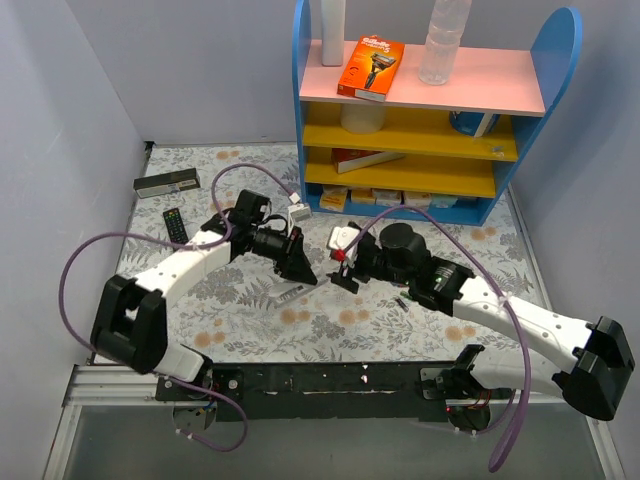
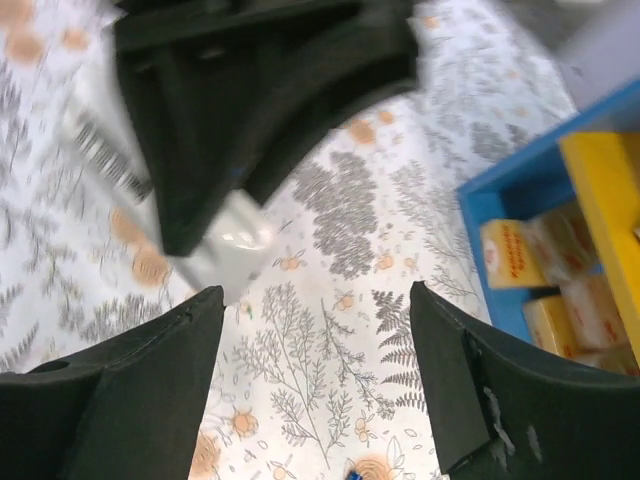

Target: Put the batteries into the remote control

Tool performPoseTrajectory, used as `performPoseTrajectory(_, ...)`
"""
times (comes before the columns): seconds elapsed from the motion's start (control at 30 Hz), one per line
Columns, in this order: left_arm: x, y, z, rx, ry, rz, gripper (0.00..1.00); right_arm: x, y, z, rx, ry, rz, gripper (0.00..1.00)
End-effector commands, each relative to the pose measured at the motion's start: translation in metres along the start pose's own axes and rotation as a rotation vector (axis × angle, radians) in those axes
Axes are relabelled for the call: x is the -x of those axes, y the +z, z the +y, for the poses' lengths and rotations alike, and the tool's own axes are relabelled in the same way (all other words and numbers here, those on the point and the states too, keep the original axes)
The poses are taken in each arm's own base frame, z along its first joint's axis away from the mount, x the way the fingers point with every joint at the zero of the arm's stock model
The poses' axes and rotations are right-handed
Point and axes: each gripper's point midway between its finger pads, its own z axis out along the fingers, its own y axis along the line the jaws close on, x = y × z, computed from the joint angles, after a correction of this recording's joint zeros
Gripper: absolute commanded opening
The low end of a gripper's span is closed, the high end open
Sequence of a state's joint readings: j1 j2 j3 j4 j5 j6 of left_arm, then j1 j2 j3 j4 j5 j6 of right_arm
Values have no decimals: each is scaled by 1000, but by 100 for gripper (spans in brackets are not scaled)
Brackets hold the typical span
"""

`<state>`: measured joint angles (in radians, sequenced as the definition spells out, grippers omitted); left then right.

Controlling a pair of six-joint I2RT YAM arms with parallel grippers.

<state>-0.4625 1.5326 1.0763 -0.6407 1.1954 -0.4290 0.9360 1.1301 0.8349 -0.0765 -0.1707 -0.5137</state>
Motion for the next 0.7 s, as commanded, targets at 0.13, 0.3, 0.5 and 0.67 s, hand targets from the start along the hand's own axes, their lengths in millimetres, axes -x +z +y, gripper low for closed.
performPoseTrajectory(0.13, 81, -44, 20, 449, -127, -636, 0, 53, -23, -38, -274, 632, -317, 89)
performPoseTrajectory(0.3, 88, -83, 21, 540, -282, -971, 0, 52, -9, -25, -227, 906, -329, 91)
performPoseTrajectory(0.5, 95, -102, 12, 540, -361, -1116, 0, 62, 11, -12, -172, 978, -293, 92)
performPoseTrajectory(0.67, 98, -106, 11, 568, -349, -1141, 0, 74, 27, -4, -122, 1023, -261, 93)
